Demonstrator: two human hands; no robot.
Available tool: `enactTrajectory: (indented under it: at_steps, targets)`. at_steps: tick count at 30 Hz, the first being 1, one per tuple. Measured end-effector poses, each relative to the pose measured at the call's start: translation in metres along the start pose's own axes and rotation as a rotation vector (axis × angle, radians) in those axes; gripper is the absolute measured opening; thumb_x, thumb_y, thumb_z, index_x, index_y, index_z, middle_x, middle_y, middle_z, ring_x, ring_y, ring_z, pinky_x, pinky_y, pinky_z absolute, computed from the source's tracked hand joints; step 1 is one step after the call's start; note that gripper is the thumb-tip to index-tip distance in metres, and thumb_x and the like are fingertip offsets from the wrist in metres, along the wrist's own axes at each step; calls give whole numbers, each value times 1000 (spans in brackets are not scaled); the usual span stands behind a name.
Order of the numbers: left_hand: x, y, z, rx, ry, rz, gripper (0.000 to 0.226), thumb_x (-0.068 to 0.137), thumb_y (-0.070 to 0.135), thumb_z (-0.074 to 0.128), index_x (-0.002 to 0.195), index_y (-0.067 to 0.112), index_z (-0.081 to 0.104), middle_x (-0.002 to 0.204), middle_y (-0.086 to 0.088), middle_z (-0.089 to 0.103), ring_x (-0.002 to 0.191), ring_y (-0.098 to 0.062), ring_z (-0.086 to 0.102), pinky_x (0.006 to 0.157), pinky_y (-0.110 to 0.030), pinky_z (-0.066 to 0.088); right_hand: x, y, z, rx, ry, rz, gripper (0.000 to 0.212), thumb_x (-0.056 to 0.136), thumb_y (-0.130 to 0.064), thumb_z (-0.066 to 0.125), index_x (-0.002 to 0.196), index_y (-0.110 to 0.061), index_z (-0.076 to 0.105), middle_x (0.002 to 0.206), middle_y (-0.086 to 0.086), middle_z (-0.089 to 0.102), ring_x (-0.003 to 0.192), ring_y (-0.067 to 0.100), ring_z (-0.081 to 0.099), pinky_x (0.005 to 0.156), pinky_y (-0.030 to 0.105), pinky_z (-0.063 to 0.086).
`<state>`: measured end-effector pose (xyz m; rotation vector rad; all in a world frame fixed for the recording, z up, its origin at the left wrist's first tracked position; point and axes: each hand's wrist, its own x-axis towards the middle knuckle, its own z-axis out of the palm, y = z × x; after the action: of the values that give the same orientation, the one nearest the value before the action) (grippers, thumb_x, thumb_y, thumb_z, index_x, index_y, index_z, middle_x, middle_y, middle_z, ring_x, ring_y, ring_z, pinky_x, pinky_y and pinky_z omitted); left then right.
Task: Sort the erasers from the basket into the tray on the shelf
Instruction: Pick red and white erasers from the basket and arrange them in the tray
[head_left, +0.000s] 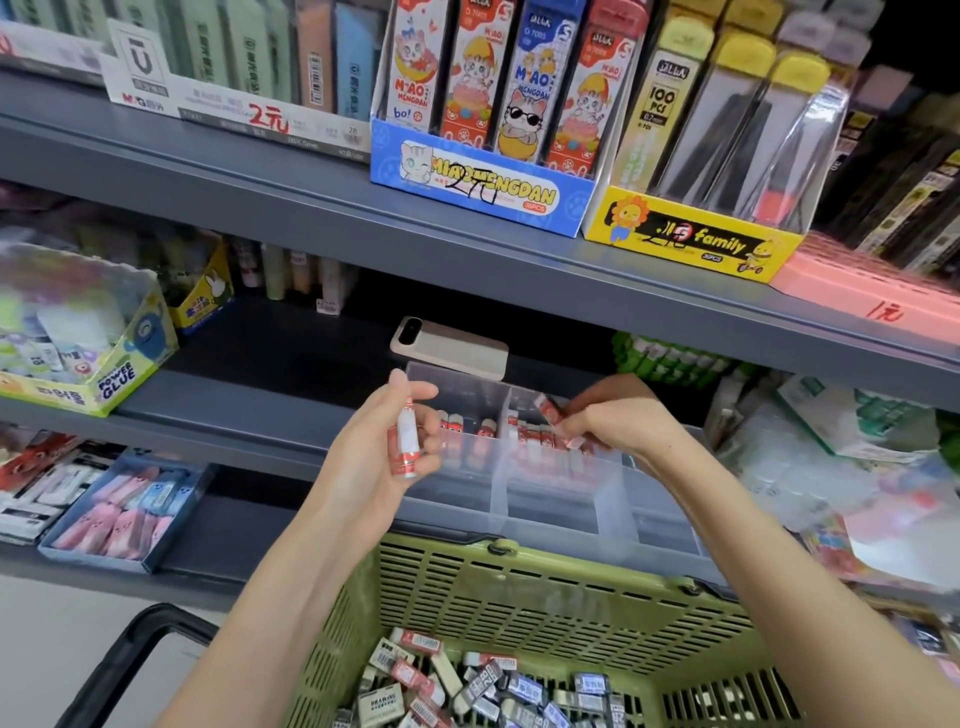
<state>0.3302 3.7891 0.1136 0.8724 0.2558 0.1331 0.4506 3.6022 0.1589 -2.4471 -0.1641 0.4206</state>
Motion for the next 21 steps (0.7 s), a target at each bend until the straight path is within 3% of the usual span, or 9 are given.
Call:
enactTrajectory:
  at_steps: [2,6,11,14,15,17,19,21]
  targets:
    - [0,-2,1,-46,-15,-25,46,89,44,48,108,4,60,68,-4,53,61,-12,50,49,-21,44,9,-4,7,-175,-61,67,13,67,-12,75,67,-3,66,61,9,49,56,20,39,55,27,33]
    - [0,-7,1,-110,-48,-32,31,98,19,41,115,1,61,75,-7,53,66,-14,53,62,-26,49,21,-7,20,-241,-83,131,16,67,-12,75,64,-7,59,60,3,53,48,14,44,49,21,36]
    - [2,-9,1,-67,-61,18,26,97,11,43,113,3,63,81,-6,64,76,-15,64,72,-28,55,26,-5,28,-276,-99,100,29,80,-27,71,94,-2,69,83,6,59,72,20,55,61,24,41]
    - [3,-8,2,-97,-55,29,25,91,14,50,110,6,64,92,-9,73,89,-21,70,73,-28,57,17,-9,26,-458,-47,32,25,89,-28,58,83,-5,66,80,7,59,71,22,54,55,22,39]
    - [2,-7,3,-96,-58,34,28,87,17,53,110,7,64,96,-10,74,90,-23,71,71,-28,57,12,-9,26,-432,22,-51,26,91,-29,55,80,-7,66,79,7,62,72,22,56,58,23,40]
    - [0,-6,4,-22,-70,56,33,83,24,57,111,9,62,102,-9,73,86,-22,71,63,-27,57,-4,-13,28,-87,127,-242,26,91,-29,56,81,-10,70,74,1,67,71,14,60,62,20,43]
    - [-2,-7,5,93,-89,83,36,80,32,61,108,9,58,105,-8,72,79,-20,72,52,-22,52,-28,-28,27,329,-12,-380,22,91,-30,59,85,-13,72,67,-8,67,58,-2,57,55,11,41]
    - [-2,-9,5,163,-107,103,38,75,37,65,100,10,55,100,-8,73,79,-19,71,47,-19,47,-42,-40,30,445,-175,-453,16,89,-27,63,88,-15,73,73,-3,72,64,-1,63,58,11,47]
